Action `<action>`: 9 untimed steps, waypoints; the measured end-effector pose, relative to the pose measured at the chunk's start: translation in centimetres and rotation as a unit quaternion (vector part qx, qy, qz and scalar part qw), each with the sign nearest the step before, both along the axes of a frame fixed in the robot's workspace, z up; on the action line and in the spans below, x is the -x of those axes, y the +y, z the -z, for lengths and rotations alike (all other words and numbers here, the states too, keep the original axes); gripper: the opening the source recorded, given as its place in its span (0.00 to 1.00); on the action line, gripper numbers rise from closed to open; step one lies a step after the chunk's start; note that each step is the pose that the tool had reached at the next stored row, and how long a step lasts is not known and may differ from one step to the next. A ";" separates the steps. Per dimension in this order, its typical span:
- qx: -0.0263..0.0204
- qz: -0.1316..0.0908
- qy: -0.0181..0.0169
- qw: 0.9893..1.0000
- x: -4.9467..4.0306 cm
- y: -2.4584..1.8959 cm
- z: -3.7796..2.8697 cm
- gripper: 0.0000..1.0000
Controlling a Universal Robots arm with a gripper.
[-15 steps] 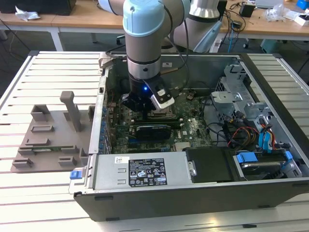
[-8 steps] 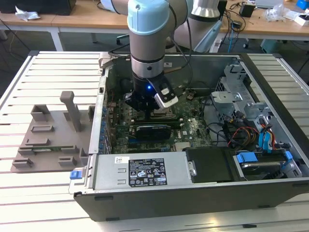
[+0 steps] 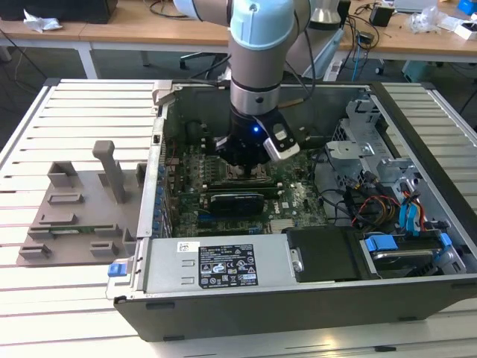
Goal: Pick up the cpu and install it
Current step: 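Install the second cpu locking lever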
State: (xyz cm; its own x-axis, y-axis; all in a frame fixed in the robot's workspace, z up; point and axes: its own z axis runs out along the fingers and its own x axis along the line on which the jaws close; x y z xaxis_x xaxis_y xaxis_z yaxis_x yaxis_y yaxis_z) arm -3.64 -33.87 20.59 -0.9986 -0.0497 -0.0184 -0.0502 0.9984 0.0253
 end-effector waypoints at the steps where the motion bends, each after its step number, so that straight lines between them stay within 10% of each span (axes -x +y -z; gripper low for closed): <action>1: 0.001 0.000 0.000 1.000 -0.06 0.25 -0.04 0.10; 9: 0.008 0.000 0.000 1.000 -0.11 0.97 -2.23 0.10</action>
